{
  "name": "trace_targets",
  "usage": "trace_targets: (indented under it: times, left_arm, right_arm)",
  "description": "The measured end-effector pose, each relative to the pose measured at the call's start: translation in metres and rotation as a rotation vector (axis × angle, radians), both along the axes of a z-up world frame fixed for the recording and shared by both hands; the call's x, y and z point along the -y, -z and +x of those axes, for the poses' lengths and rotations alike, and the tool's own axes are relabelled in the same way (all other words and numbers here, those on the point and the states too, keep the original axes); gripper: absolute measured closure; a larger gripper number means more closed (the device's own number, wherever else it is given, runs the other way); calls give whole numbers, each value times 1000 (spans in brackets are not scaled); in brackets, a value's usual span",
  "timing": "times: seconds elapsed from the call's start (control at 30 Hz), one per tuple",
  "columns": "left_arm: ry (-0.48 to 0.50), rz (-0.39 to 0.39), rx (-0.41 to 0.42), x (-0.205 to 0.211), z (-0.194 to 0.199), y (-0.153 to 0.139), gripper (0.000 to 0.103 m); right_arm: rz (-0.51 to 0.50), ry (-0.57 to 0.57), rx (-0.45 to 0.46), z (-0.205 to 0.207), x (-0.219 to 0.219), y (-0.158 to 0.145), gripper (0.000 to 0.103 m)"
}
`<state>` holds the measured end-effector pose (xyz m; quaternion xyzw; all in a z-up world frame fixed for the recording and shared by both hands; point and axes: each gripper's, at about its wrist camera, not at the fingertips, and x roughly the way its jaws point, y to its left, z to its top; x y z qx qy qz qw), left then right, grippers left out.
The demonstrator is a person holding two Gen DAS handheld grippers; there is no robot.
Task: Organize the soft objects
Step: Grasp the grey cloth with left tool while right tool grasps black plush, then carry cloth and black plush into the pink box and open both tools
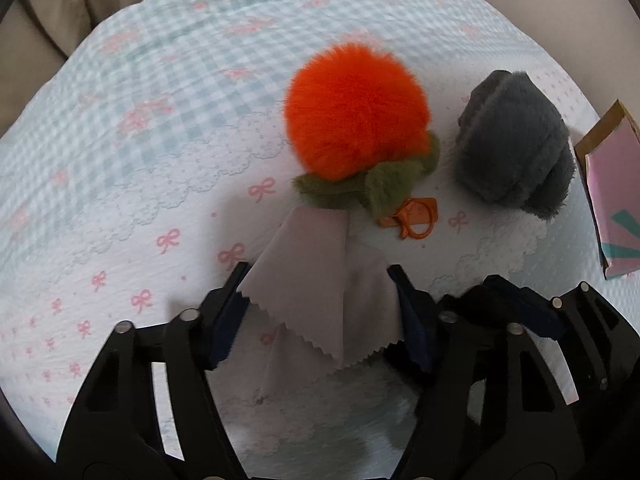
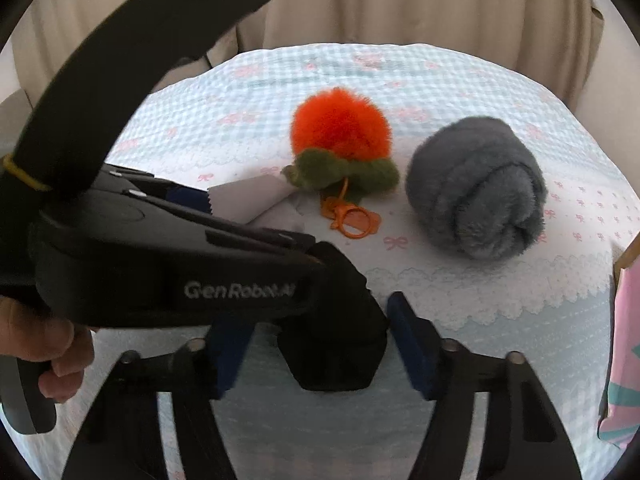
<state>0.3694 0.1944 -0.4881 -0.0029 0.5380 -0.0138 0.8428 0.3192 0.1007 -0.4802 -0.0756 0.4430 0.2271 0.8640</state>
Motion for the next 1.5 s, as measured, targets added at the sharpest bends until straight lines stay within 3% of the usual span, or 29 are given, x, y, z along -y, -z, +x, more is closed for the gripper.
trace_targets:
  times: [0.2,0.27,0.33,0.57,0.77,1.13,1.5]
  left_arm:
    - [-2,-11,17,-9,-4,-1,74]
    - [-1,-15,19,-10,-5,-2,86]
    - [-6,-22,18,-13,-7,-3,90]
    - [-15,-36,35,-10,-19,-18,92]
    - [-19,-43,65,-2,-39,-53,92]
    - [-51,-68,155,20,-104,-173,92]
    - [-28,-121,201,65,-157,-271,92]
  right_arm:
    - [7,23,-4,-2,1,2,69]
    - [13,38,-5,-2,4,1,70]
    - [15,47,-6,-3,8,0,72]
    - [19,68,14,-5,15,-14,74]
    - [31,96,37,-14,27,-39,74]
    - [63,184,97,-52,62,-155,74]
    - [105,326,117,-86,127,-272,74]
